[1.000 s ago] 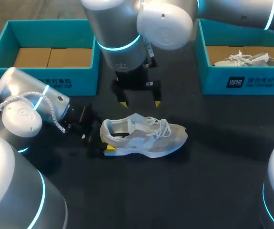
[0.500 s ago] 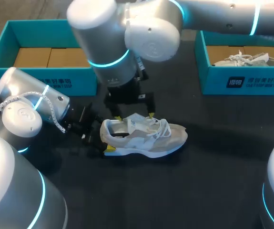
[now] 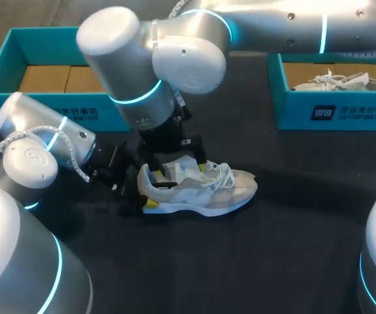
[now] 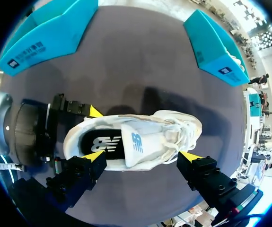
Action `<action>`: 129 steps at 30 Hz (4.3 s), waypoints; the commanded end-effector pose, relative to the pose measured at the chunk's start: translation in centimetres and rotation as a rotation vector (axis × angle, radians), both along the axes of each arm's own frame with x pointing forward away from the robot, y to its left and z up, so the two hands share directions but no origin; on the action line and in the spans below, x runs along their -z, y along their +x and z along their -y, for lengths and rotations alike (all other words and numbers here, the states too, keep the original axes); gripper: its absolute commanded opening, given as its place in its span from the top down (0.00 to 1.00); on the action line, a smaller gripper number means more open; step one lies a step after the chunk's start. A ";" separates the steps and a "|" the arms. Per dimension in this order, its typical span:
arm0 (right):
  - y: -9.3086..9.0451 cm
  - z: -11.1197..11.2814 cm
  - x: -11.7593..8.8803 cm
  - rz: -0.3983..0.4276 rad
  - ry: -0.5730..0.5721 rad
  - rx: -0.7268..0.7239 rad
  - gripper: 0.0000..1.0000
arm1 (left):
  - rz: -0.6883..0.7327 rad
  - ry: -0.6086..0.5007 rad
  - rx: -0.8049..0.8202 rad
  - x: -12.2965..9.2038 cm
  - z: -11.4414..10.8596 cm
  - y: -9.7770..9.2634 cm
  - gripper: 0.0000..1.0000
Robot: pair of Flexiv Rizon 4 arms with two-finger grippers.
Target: Take the shoe out of the shoebox, open the shoe tongue, remove and reinsert the insole, then place the shoe into the shoebox
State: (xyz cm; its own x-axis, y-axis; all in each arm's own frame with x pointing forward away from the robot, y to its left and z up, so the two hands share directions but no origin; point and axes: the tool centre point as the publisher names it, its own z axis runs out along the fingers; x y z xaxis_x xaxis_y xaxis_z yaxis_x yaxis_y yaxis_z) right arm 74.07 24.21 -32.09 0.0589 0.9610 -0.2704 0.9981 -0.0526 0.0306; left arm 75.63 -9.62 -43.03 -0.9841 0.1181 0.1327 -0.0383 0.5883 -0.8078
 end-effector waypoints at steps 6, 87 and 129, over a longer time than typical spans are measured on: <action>-0.1 0.1 2.2 0.037 -0.056 0.178 0.00 | 0.000 0.003 0.000 0.6 0.1 0.4 1.00; -0.2 8.8 0.2 0.042 -0.014 0.378 1.00 | 0.000 0.003 0.000 0.6 0.1 0.4 1.00; -1.0 14.8 4.2 0.033 0.067 0.498 0.56 | 0.000 0.003 0.000 0.6 0.1 0.4 1.00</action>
